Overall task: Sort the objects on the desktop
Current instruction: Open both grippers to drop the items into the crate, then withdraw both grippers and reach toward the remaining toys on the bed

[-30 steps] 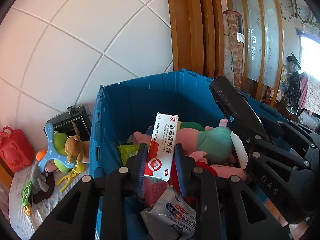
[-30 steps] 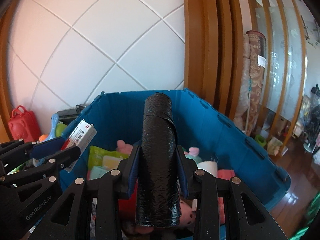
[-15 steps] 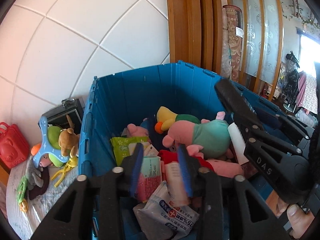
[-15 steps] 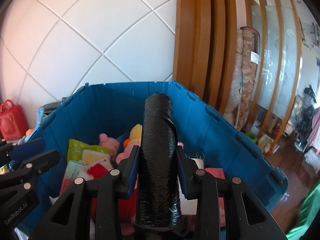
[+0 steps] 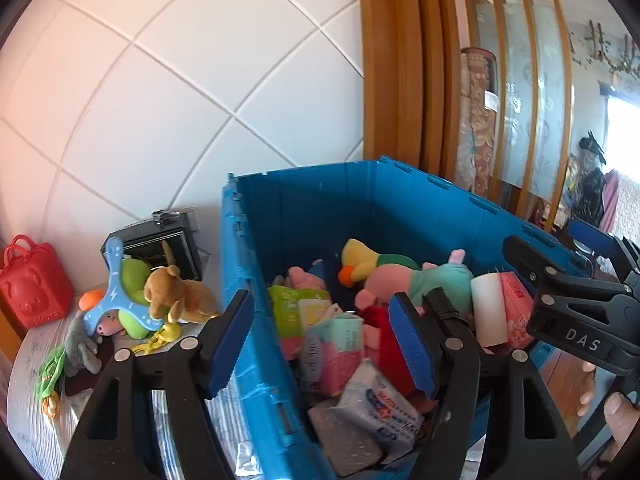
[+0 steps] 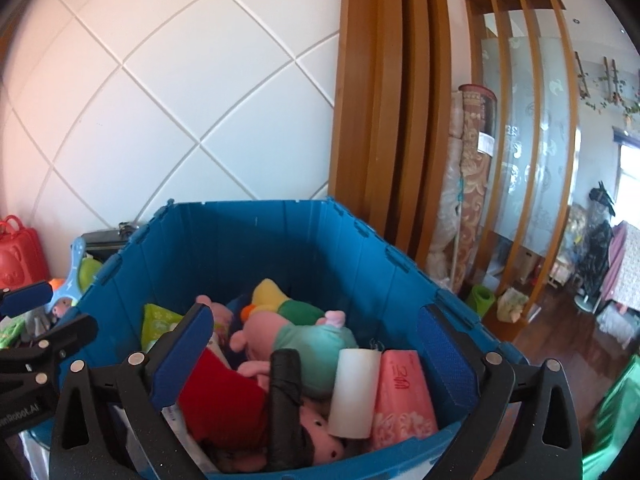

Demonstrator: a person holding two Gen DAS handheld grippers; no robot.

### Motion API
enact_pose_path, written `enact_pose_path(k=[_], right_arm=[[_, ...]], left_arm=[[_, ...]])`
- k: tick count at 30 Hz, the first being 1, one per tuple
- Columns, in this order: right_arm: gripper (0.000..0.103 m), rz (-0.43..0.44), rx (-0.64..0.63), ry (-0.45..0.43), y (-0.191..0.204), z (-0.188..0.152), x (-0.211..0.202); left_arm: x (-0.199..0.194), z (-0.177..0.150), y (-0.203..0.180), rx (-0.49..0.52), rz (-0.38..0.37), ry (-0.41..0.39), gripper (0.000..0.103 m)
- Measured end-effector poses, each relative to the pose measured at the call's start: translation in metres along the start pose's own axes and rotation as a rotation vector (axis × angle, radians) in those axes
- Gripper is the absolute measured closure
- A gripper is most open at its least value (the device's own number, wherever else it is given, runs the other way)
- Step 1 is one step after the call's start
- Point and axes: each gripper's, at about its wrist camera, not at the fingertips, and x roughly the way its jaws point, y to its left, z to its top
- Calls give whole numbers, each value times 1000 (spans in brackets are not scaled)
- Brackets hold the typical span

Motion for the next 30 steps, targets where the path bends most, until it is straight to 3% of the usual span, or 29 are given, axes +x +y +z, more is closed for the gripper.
enact_pose_path(k=[3, 8, 15, 25, 30], right_arm=[[0, 26, -13, -11, 16, 3, -9], [0, 98, -30, -29, 52, 11, -21], [0, 187, -85, -54, 123, 21, -38], [0, 334, -166, -47, 263, 31, -48], [0, 414, -226, 20, 337, 22, -29]], left_arm=[[-9, -5, 25, -47, 19, -13, 34], [-15, -13, 80, -111, 68, 38, 34], [-29, -40, 172, -186, 192, 54, 34], [-46, -93, 322, -318, 369, 131, 34], [-43, -136, 394, -380, 468, 214, 34]])
